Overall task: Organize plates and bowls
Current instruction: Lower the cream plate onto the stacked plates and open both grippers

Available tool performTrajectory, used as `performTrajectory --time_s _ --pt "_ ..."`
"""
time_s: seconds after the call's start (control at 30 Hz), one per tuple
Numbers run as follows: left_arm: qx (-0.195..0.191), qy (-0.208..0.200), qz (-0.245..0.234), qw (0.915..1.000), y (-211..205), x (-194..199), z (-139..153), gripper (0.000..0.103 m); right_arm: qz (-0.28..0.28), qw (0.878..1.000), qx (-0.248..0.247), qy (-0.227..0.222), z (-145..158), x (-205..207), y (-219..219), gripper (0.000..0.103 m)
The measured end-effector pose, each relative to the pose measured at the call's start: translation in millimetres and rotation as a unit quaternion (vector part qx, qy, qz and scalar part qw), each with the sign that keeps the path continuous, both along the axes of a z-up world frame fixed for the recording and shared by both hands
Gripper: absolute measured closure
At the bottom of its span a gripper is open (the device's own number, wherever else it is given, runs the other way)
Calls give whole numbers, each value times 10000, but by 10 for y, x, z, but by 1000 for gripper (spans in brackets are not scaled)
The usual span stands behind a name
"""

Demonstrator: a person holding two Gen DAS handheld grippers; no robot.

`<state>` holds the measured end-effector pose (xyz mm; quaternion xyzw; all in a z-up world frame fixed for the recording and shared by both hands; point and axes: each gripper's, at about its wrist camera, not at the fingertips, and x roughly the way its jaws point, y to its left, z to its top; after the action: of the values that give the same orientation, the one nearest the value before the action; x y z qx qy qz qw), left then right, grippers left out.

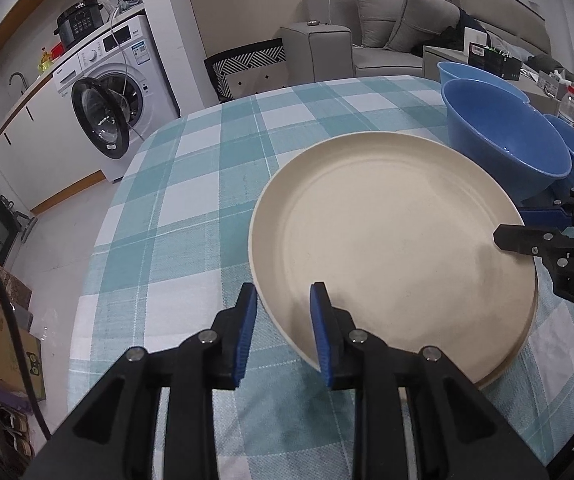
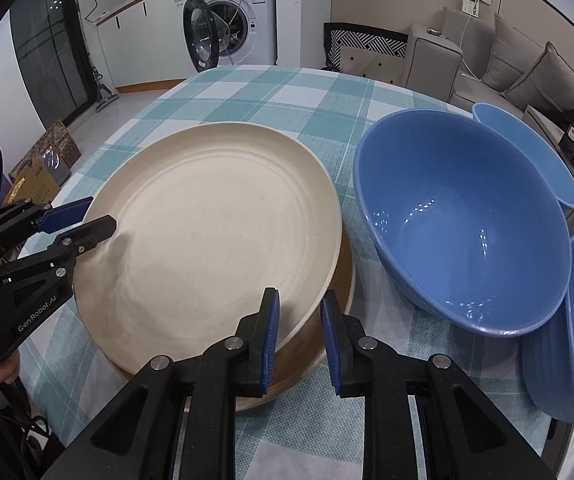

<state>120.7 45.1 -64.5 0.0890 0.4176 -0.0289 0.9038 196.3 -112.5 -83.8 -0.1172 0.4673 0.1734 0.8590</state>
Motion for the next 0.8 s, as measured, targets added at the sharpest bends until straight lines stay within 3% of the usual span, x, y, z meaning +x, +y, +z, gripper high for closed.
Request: performTrajectory --time_s 0.67,0.8 --pt "404 197 -281 9986 -178 -47 -81 75 -31 9994 -312 -115 -17 -138 -27 74" --pt "433 216 -334 9983 -219 -44 -105 69 -31 9990 -417 -136 -64 -163 -15 72"
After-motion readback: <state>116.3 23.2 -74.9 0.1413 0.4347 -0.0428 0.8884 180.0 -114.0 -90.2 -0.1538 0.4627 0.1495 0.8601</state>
